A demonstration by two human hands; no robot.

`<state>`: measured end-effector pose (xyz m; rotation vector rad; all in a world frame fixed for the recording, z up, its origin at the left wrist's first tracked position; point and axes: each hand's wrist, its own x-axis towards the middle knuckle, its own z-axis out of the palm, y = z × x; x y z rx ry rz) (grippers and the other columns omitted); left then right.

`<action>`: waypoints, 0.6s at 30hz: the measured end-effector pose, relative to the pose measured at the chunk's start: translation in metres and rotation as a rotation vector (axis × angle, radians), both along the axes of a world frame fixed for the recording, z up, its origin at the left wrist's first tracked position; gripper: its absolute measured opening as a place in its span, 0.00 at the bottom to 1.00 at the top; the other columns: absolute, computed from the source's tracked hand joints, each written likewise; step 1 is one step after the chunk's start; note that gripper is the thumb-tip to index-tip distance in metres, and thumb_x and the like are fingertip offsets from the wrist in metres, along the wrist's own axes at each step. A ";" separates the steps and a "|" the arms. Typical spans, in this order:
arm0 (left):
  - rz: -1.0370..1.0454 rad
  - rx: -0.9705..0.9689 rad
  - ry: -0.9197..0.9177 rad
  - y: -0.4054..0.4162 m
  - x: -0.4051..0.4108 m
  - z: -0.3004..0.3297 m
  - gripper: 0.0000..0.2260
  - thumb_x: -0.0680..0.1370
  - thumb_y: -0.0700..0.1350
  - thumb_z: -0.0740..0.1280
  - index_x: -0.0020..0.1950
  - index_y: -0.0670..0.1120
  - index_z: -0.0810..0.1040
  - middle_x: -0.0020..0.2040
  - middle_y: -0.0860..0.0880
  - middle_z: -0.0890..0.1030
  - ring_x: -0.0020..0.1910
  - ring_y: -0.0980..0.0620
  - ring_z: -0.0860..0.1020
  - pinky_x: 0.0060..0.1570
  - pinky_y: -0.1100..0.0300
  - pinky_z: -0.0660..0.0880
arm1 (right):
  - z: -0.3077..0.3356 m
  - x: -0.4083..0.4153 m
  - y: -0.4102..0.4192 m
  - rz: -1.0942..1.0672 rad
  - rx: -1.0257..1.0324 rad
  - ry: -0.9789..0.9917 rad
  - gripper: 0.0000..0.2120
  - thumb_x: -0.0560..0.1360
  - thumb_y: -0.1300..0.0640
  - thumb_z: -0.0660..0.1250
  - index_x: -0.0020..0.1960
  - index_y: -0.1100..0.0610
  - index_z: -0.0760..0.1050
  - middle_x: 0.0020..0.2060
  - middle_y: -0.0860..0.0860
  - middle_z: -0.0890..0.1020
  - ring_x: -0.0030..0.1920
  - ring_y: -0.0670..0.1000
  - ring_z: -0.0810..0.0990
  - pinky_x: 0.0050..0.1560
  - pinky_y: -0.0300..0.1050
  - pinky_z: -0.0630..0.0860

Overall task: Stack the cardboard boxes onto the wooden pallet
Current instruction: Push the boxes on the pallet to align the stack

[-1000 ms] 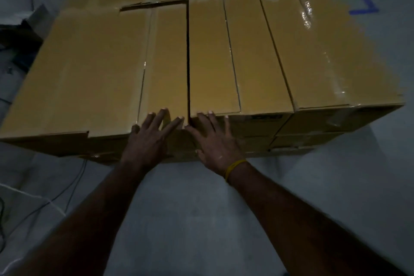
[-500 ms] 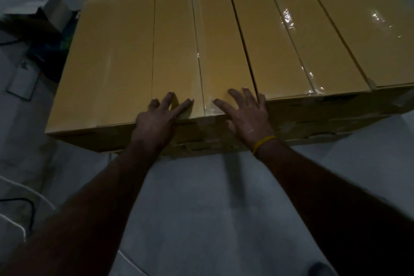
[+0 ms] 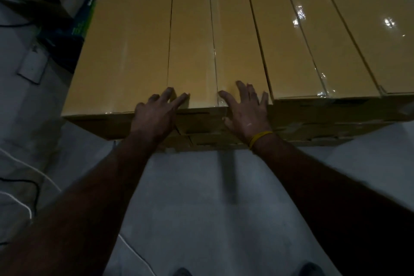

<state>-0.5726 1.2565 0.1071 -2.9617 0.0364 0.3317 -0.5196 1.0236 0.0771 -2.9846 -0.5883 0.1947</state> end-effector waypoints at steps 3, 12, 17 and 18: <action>0.078 0.027 0.057 0.041 -0.015 0.005 0.36 0.79 0.49 0.68 0.79 0.62 0.49 0.79 0.48 0.55 0.74 0.41 0.64 0.55 0.39 0.77 | 0.006 -0.013 0.037 0.112 0.038 0.016 0.34 0.78 0.44 0.65 0.79 0.40 0.52 0.80 0.54 0.49 0.79 0.61 0.49 0.74 0.71 0.49; 0.063 0.026 -0.015 0.102 -0.023 0.005 0.24 0.83 0.50 0.58 0.78 0.62 0.57 0.76 0.49 0.65 0.56 0.42 0.79 0.42 0.50 0.79 | 0.004 -0.022 0.144 0.244 -0.021 0.059 0.32 0.80 0.44 0.62 0.79 0.38 0.50 0.80 0.51 0.50 0.79 0.61 0.47 0.71 0.75 0.50; -0.026 0.059 -0.059 0.107 -0.024 0.000 0.22 0.84 0.51 0.57 0.78 0.63 0.56 0.74 0.50 0.67 0.49 0.45 0.80 0.35 0.54 0.78 | -0.003 -0.017 0.152 0.214 -0.032 -0.012 0.29 0.82 0.47 0.61 0.78 0.38 0.52 0.79 0.52 0.54 0.78 0.62 0.50 0.70 0.77 0.51; -0.022 0.060 -0.055 0.107 -0.023 0.000 0.23 0.84 0.51 0.57 0.78 0.63 0.56 0.75 0.51 0.67 0.50 0.45 0.80 0.36 0.54 0.79 | -0.004 -0.017 0.152 0.214 -0.023 -0.008 0.28 0.82 0.48 0.61 0.78 0.38 0.53 0.79 0.52 0.54 0.78 0.62 0.50 0.70 0.77 0.51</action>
